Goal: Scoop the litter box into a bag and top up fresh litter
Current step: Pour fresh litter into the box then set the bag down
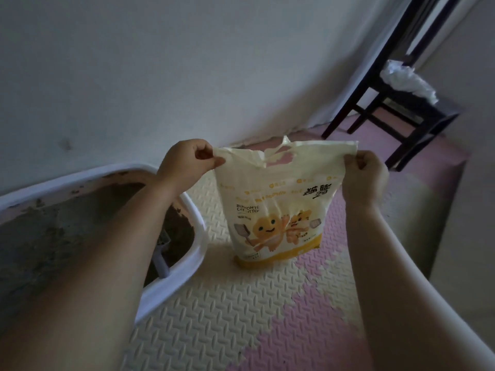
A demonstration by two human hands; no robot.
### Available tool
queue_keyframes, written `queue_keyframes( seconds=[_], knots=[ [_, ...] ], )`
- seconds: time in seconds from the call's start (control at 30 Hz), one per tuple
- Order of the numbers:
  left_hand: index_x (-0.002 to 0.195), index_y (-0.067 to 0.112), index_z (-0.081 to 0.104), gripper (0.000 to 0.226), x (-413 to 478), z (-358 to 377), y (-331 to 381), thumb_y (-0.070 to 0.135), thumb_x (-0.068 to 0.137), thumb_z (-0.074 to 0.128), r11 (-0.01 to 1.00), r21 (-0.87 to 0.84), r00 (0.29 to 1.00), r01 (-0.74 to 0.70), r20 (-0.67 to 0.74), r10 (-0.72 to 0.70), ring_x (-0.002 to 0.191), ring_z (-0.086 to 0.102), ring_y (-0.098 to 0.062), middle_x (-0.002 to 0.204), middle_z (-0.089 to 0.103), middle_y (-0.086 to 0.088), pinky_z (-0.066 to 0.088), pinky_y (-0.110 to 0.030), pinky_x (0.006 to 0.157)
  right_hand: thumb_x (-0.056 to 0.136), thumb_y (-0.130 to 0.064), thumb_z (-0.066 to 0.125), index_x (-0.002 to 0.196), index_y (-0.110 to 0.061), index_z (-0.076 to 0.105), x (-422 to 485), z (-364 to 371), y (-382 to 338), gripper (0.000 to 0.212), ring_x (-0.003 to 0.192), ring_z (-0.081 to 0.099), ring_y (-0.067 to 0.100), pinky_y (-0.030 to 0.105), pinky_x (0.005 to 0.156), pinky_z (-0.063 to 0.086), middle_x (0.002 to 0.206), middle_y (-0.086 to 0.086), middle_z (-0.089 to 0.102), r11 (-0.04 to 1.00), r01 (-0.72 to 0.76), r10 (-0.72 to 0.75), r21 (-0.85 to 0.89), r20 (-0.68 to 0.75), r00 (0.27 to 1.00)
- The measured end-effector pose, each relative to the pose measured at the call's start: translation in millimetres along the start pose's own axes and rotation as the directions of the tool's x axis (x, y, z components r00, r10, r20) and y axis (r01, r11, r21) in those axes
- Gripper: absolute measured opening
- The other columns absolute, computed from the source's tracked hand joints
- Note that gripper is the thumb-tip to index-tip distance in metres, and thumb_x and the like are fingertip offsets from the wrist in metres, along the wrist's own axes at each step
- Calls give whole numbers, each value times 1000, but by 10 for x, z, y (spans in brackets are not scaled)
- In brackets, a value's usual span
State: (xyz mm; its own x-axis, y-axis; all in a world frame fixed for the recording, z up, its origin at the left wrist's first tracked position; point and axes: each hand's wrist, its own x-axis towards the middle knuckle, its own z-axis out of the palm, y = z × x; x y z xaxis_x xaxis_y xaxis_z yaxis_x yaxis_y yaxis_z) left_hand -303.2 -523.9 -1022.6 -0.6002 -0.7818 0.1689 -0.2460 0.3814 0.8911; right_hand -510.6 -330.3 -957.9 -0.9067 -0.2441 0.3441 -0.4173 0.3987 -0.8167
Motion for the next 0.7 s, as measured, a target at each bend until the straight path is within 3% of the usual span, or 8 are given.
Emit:
queue_keyframes(
  seconds=[0.13,0.2,0.3,0.47,0.7],
  knots=[
    [87,16,67,18,27,275,227,33,84,68,991,70,993,-116,-29,119,77,61,-13,80,67,2,46,-24,65,93,-16,52,89,-9,63,144,-223,223,13,76,59,22,44,79,55,79,-2,60,996,-69,68,-58,-14,998],
    [84,15,67,18,43,419,310,33,84,69,987,68,987,-144,-56,148,74,61,-15,77,66,2,45,-24,62,93,-17,53,90,-9,64,204,-343,341,13,76,59,19,39,75,55,78,-4,59,992,-81,81,-99,-10,997],
    [83,17,67,15,53,637,443,32,84,68,981,70,979,-181,-81,187,71,59,-12,75,64,5,43,-22,60,94,-18,53,91,-9,64,249,-515,500,14,66,52,13,29,62,46,76,-4,58,985,-94,96,-143,6,995],
    [79,19,60,12,62,947,631,27,85,67,970,99,964,-224,-124,235,66,51,-3,79,59,3,33,-13,56,94,-14,52,77,-13,56,276,-675,652,17,57,42,9,22,53,32,67,-4,50,976,-119,128,-180,40,991],
    [81,20,57,12,134,1068,657,25,88,65,962,119,956,-246,-132,261,63,49,3,70,54,15,35,-13,56,88,-22,63,85,-11,62,292,-691,697,11,69,56,13,24,60,44,79,-2,63,972,3,14,-235,71,997]
  ],
)
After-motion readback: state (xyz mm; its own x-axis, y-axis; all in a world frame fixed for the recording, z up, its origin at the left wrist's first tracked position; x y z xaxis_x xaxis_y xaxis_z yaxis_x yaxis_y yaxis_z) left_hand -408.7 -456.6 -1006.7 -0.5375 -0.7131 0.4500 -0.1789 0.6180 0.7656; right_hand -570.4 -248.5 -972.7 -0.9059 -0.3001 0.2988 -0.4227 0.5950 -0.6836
